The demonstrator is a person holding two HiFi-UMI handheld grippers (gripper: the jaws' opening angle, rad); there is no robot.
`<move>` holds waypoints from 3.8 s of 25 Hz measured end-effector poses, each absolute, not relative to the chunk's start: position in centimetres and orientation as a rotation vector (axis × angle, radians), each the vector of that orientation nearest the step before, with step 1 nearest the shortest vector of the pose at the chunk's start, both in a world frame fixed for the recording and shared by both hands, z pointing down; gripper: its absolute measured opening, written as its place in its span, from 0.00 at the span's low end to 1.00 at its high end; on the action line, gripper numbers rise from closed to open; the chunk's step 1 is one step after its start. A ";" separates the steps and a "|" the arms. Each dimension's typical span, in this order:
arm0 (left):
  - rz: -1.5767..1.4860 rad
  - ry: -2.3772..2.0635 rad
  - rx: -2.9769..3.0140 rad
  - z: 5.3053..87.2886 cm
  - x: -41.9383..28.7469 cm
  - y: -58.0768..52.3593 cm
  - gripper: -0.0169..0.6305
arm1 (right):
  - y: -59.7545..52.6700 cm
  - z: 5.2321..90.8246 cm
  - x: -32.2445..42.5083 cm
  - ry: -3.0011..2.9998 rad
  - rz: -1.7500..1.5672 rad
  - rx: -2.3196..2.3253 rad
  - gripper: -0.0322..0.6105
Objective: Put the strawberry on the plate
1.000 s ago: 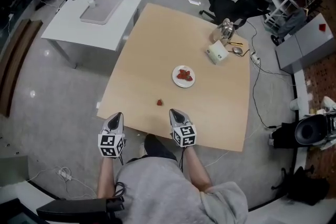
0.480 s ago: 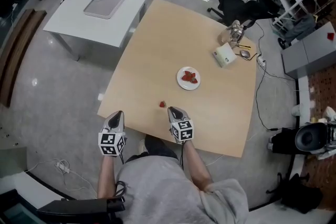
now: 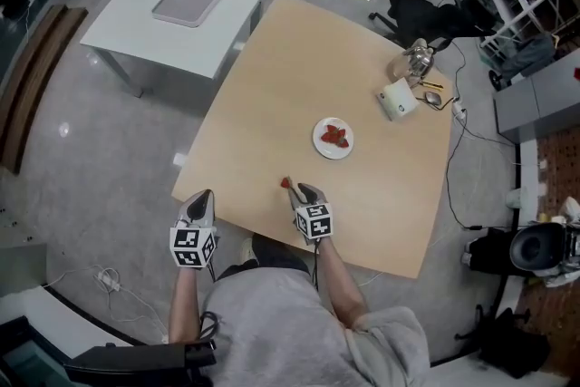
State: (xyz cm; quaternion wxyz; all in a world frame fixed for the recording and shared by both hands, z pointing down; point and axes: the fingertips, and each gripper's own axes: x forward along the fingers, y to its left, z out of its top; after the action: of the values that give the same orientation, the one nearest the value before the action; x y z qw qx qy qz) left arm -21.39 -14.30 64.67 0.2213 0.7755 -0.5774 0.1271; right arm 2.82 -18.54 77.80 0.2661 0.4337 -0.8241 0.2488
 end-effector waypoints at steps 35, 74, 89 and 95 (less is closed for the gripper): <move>0.386 -1.642 2.060 65.7 -23.8 -15.1 0.06 | -20.1 81.6 0.3 -2.128 0.710 1.016 0.32; 0.416 -1.486 2.170 66.6 -19.0 -18.2 0.06 | -25.8 77.5 9.7 -2.099 0.732 1.402 0.27; 0.458 -1.468 2.169 67.0 -17.9 -20.6 0.06 | -29.5 78.7 13.6 -2.045 0.758 1.486 0.27; 0.473 -1.462 2.164 67.1 -17.2 -21.5 0.06 | -30.8 79.4 14.8 -2.031 0.786 1.505 0.27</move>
State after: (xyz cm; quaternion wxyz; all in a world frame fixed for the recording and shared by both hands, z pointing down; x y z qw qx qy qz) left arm -17.20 -21.54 67.14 0.2412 0.7913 -0.5346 0.1729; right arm 14.76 -30.81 79.42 0.2446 0.5511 -0.7440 0.2879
